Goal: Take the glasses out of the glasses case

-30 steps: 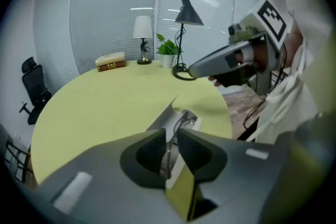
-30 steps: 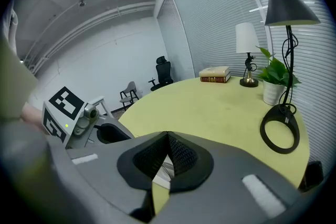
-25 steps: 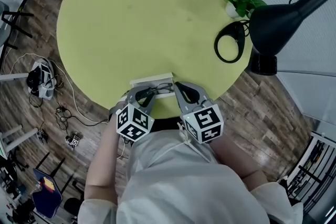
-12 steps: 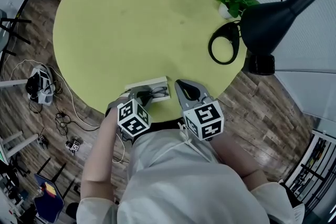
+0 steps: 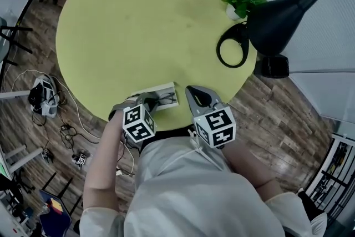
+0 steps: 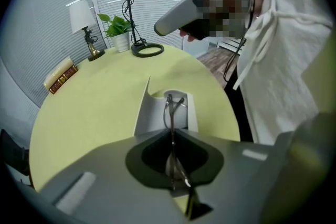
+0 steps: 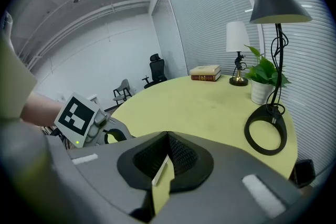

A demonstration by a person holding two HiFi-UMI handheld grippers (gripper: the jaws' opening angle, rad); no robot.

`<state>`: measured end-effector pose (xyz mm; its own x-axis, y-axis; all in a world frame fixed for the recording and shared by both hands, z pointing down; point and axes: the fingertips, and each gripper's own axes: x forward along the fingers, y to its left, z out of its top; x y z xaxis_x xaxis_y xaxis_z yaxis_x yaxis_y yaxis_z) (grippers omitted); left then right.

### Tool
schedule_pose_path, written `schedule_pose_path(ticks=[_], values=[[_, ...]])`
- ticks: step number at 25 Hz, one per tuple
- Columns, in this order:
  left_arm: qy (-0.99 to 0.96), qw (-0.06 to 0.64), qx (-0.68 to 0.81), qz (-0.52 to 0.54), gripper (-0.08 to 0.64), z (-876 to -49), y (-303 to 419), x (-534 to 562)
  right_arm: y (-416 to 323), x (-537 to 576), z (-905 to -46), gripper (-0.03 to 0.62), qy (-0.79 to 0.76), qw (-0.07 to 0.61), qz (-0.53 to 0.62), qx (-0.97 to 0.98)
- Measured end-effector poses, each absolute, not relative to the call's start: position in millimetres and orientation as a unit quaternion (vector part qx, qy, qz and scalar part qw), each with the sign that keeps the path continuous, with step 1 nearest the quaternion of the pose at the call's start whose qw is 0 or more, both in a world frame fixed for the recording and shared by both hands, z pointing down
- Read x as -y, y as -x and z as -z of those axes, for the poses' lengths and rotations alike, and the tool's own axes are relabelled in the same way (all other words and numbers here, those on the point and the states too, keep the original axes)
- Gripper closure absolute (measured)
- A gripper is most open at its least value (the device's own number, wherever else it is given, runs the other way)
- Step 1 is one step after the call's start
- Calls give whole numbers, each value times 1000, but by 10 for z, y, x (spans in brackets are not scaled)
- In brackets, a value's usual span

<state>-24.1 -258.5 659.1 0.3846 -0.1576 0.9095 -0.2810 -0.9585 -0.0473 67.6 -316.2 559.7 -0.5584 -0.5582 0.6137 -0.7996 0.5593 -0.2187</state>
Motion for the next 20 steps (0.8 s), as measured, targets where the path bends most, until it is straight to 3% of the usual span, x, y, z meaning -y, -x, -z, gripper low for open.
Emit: schedule_pose_path(ticks=[20], values=[[-860, -17, 191, -473, 546, -6075, 264, 2637, -713, 3067, -5397, 594, -413, 235, -229, 849]])
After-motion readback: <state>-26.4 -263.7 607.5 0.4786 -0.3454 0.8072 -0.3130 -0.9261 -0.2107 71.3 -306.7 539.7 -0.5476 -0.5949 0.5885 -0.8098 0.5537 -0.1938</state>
